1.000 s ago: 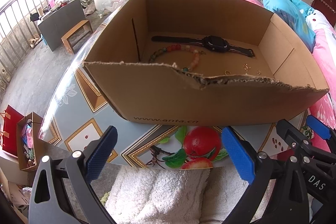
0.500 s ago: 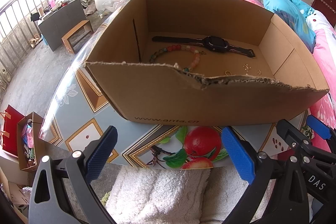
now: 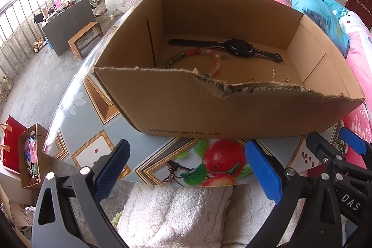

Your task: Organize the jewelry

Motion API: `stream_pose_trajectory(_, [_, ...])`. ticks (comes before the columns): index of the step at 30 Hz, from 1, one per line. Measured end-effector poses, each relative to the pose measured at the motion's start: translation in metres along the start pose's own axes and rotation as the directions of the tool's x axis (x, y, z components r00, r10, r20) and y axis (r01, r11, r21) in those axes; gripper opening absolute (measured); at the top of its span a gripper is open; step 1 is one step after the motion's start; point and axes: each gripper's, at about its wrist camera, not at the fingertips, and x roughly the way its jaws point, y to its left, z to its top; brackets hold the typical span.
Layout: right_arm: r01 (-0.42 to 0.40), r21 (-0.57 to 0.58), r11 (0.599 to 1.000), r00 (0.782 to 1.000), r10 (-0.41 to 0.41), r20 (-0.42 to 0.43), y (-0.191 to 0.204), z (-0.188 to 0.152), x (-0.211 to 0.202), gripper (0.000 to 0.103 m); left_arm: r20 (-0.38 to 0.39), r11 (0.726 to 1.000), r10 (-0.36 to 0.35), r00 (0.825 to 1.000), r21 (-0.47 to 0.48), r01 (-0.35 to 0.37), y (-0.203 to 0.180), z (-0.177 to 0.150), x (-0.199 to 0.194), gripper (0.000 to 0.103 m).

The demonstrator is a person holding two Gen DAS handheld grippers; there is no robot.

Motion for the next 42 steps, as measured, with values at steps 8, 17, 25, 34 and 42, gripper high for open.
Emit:
stream_pose_trajectory(8, [0.000,0.000,1.000,1.000,0.000,0.000,0.0002,0.0000,-0.0001,0.089,0.000,1.000,0.000,1.000,0.000,0.000,-0.0003,0.0004,0.0001,0.097])
stream_pose_trajectory(17, [0.001,-0.001,1.000,1.000,-0.001,-0.001,-0.0010,-0.0003,-0.0007,0.089,-0.002,1.000,0.000,1.000,0.000,0.000,0.0003,-0.0001,-0.0002,0.097])
stream_pose_trajectory(25, [0.002,-0.001,1.000,1.000,-0.002,-0.001,-0.0004,0.0004,-0.0011,0.089,-0.001,1.000,0.001,1.000,-0.001,-0.001,0.0004,-0.0003,-0.0002,0.097])
stream_pose_trajectory(34, [0.002,-0.001,1.000,1.000,-0.002,-0.003,0.0015,0.0020,0.0000,0.089,-0.002,1.000,0.001,1.000,0.000,-0.001,0.0001,0.0001,0.0000,0.097])
stream_pose_trajectory(42, [0.003,-0.001,1.000,1.000,-0.003,-0.004,0.0022,0.0036,0.0001,0.089,-0.005,1.000,0.001,1.000,-0.003,-0.001,0.0018,-0.0015,0.0002,0.097])
